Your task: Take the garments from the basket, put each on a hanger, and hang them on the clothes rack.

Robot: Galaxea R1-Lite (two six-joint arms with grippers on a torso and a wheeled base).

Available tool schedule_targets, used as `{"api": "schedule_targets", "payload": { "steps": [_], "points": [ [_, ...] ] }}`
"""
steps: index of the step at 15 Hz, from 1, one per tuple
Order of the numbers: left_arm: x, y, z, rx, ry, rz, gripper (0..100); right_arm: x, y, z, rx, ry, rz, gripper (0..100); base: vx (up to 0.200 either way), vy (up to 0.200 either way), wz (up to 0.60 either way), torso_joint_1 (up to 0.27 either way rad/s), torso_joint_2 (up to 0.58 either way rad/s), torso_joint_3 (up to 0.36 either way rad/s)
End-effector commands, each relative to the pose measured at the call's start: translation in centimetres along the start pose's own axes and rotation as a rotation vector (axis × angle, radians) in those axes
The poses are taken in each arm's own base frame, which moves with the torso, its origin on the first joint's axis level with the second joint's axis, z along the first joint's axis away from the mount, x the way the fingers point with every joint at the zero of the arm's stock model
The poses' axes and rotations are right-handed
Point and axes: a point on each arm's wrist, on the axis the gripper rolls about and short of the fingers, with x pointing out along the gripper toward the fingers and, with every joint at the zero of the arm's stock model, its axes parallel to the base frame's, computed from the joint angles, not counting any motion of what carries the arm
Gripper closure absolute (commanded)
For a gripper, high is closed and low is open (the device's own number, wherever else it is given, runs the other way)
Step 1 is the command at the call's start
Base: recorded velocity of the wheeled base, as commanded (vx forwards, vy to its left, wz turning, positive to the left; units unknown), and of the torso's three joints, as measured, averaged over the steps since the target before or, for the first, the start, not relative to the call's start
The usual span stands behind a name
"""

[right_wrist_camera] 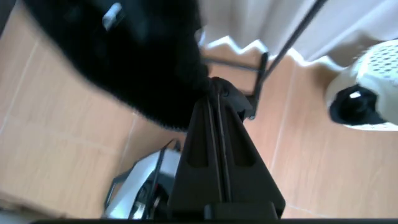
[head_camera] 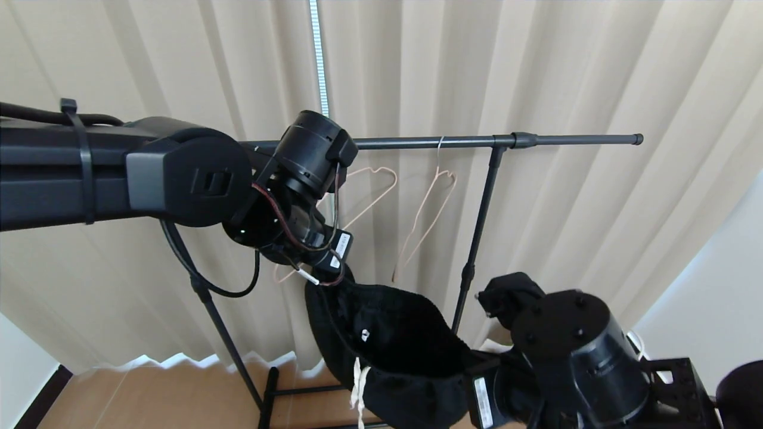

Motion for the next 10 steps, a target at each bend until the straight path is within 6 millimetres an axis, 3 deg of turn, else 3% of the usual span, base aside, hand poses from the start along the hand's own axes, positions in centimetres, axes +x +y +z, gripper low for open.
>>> {"api": "schedule_targets", "payload": {
  "steps": [1, 3, 5, 10],
  "points": [
    [-1.3, 0.6, -1.0, 0.001, -0.002, 0.012, 100, 2.2, -1.1, 2.8, 0.041, -0.039, -0.069, 100, 0.0, 0.0, 0.0, 0.0, 0.0, 0.0],
    [-2.1, 0.9, -1.8, 0.006, 0.0, 0.043, 100, 3.7, -1.3, 4.8, 0.039, -0.068, -0.099, 100, 0.0, 0.0, 0.0, 0.0, 0.0, 0.0],
    [-2.9, 0.4, -4.1, 0.036, 0.038, 0.034, 100, 5.1, -1.0, 7.1, 0.051, -0.113, -0.111, 100, 0.0, 0.0, 0.0, 0.0, 0.0, 0.0],
    [-2.8, -2.8, -8.6, 0.037, 0.083, 0.011, 100, 8.8, 0.3, 10.3, 0.093, -0.173, -0.116, 100, 0.0, 0.0, 0.0, 0.0, 0.0, 0.0]
  ]
}}
